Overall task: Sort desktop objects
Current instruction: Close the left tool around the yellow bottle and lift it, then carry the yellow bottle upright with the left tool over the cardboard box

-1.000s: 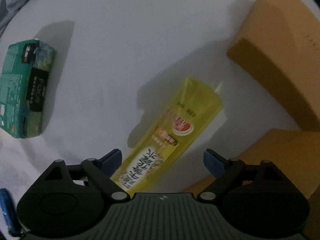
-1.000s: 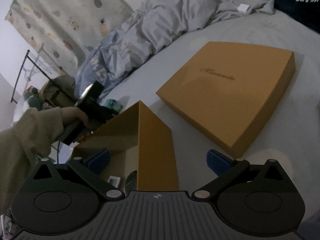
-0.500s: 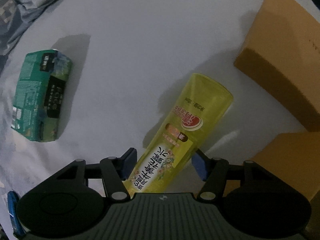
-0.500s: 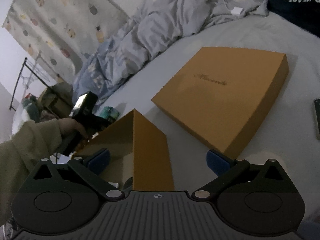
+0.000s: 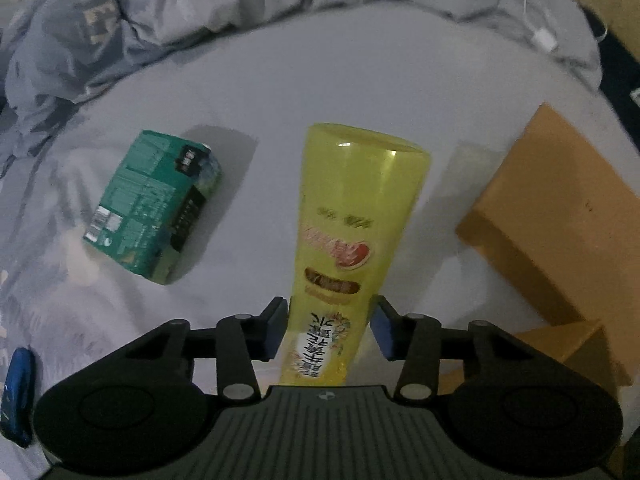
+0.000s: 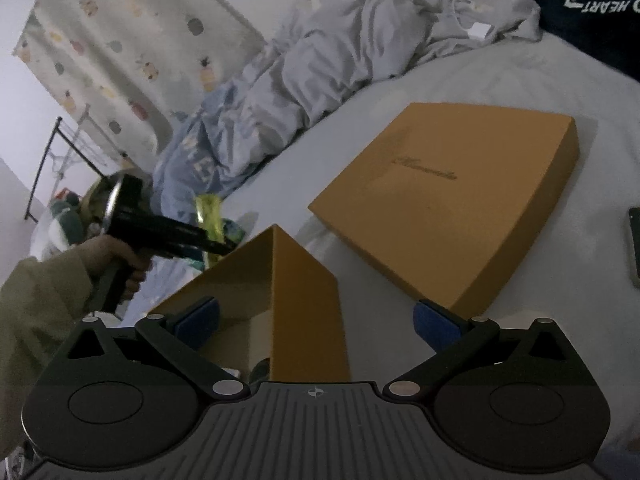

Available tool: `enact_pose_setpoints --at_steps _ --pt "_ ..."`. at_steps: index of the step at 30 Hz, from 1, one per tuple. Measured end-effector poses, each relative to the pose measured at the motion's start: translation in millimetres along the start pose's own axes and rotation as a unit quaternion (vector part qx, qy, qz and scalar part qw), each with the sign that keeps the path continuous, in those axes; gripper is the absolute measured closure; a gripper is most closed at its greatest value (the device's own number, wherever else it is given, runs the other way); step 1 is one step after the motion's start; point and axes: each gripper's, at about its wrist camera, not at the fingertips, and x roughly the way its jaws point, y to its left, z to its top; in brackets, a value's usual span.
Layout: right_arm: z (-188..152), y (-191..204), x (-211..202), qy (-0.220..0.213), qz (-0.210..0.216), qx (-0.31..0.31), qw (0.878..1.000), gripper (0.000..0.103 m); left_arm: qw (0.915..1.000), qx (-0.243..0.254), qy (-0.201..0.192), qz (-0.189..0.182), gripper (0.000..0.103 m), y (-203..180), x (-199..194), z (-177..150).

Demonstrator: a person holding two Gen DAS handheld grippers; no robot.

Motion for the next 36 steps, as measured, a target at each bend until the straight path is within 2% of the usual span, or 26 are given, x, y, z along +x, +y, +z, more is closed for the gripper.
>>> enact_pose_setpoints --at_steps 5,8,14,25,36 --pt "0.9 0.6 -4.4 -0.007 0.001 -0.006 1.000 0.000 0.9989 -0.019 -0.043 -0.007 0.058 -10.2 3.8 -36.1" --pt "0.9 0.8 -4.3 -0.008 -0.002 -0.012 1.000 0.000 0.9970 -0.031 -0.070 -0.012 0.058 -27.4 23.2 -47.9" --pt "1.5 2.9 -3.2 -0.008 0.001 -0.017 1.000 0.000 0.9922 -0.044 -0.116 -0.012 0.058 -47.0 20.4 -51.6" --pt "0.2 19.9 0.5 -0.007 0.018 -0.039 0.999 0.000 0.9778 -0.046 -0.203 -0.025 0.058 -51.2 -49.6 -78.9" --pt "-1.8 38.2 4.2 -0.004 0.034 -0.062 0.997 0.000 0.9605 -0.050 -0.271 -0.037 0.058 -55.0 -116.3 -125.9"
